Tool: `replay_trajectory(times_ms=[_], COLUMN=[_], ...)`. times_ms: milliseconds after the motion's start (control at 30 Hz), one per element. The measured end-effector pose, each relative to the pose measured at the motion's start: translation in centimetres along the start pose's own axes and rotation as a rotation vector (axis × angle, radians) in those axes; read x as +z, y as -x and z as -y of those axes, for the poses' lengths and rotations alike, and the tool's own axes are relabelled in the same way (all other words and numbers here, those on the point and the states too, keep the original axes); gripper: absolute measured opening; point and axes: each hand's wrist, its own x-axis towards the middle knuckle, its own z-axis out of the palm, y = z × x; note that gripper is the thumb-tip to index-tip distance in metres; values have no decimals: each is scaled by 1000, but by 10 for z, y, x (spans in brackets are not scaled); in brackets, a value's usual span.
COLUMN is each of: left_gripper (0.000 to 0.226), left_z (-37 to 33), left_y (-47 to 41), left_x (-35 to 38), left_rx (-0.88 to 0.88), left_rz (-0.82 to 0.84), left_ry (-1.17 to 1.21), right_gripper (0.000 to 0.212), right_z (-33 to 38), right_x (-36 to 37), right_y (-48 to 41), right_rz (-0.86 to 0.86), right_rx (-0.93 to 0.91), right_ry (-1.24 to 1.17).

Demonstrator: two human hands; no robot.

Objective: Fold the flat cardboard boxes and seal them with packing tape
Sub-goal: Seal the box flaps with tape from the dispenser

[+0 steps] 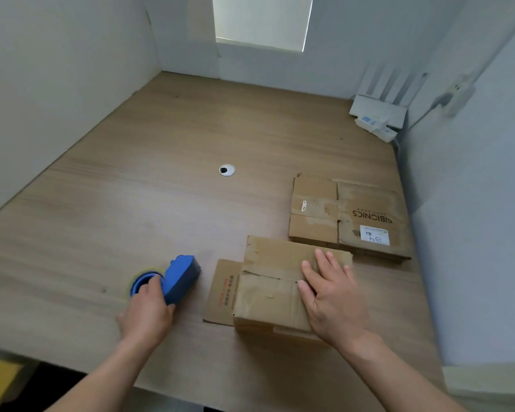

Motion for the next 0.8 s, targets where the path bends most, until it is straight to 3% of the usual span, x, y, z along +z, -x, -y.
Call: replay_trajectory(times_ms=[133, 233, 300, 400, 567, 800], left_gripper=[30, 18, 16, 22, 26, 38], left_z=[5, -12, -33, -73, -135, -154], left_y=[1, 9, 16, 29, 42, 35], left_x=[0, -27, -59, -108, -134, -101], left_rx=[4, 96, 224, 551, 993, 1102], left_rz=[17, -124, -217, -258, -146, -8], left_ry=[31, 140, 221, 317, 348, 157], right_gripper=[54, 58, 58, 58, 58, 76], right_z=[-1, -3, -3, -4, -9, -28], right_x=[0, -2, -4, -8, -19, -37], right_y=[0, 1, 0, 0, -2, 2], right_rz=[5, 33, 23, 39, 84, 170], right_rx=[3, 9, 7, 24, 51, 134], right_ry=[-40, -84, -117, -198, -368, -701])
